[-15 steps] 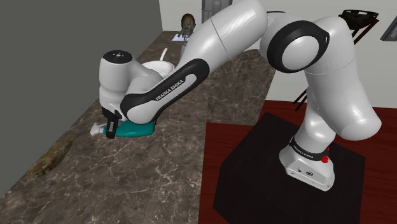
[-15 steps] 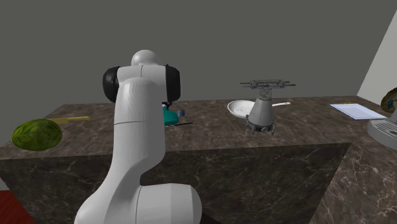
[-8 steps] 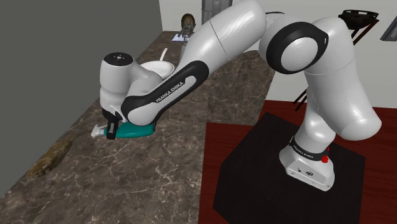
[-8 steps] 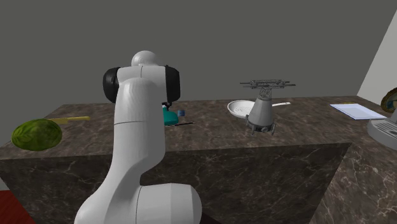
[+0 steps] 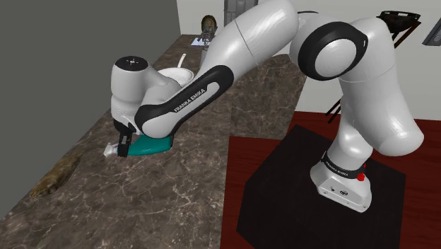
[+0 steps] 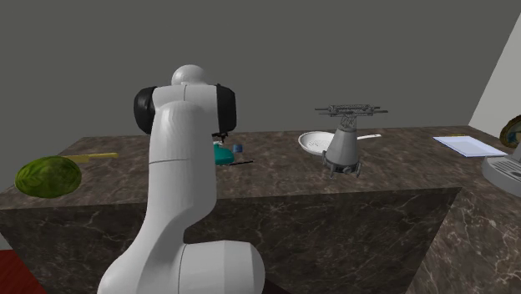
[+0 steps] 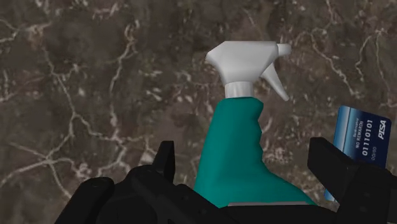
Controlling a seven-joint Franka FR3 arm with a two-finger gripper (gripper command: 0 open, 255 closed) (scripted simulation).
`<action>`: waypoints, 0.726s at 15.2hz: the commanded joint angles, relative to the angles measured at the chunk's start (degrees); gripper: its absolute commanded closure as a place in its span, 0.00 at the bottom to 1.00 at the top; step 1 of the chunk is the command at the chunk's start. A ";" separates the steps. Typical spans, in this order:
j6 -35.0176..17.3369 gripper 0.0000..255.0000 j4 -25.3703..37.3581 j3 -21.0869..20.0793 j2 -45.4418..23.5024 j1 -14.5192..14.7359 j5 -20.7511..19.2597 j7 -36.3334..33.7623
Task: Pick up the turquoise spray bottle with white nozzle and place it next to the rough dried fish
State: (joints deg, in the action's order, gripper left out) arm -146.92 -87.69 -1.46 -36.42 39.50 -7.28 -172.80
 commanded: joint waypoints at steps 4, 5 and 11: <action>2.28 0.00 -3.61 -0.21 5.93 -0.02 0.28 0.09; 2.27 0.00 -3.61 -0.21 5.93 -0.02 0.28 0.09; 2.28 0.00 -3.61 -0.21 5.93 -0.02 0.28 0.09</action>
